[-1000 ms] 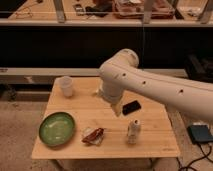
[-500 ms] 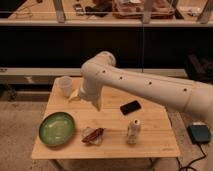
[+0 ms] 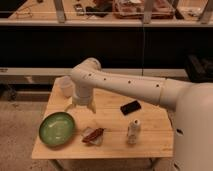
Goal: Pick up the ceramic bowl
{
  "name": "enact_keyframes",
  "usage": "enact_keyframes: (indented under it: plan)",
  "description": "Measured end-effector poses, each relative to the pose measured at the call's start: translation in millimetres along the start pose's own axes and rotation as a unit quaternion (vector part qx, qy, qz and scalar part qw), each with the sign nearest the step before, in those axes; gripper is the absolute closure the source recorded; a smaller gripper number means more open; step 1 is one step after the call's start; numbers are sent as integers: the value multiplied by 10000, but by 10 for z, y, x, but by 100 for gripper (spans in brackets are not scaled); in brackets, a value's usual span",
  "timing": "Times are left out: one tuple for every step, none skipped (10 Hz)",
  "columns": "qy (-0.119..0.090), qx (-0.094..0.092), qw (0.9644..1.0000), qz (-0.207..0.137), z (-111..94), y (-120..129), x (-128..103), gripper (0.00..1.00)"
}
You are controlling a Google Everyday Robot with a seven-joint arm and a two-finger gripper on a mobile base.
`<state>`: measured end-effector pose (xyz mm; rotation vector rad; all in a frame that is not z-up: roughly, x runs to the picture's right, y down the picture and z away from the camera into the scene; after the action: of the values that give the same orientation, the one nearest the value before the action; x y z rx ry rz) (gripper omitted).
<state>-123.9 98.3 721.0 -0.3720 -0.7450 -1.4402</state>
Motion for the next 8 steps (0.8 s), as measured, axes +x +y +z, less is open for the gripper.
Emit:
enact_keyframes:
  plan:
    - [5, 8, 10000, -3, 2, -6, 1, 20]
    - [21, 31, 10000, -18, 8, -17, 13, 20]
    - [102, 162, 9997, -142, 66, -66, 91, 20]
    - [246, 360, 9983, -377, 151, -170, 220, 20]
    - [442, 598, 9947, -713, 269, -301, 390, 20]
    - [583, 791, 9900, -1009, 367, -413, 513, 20]
    - [802, 1038, 9816, -1391, 486, -545, 681, 20]
    - [881, 1118, 9782, -1514, 531, -581, 741, 20]
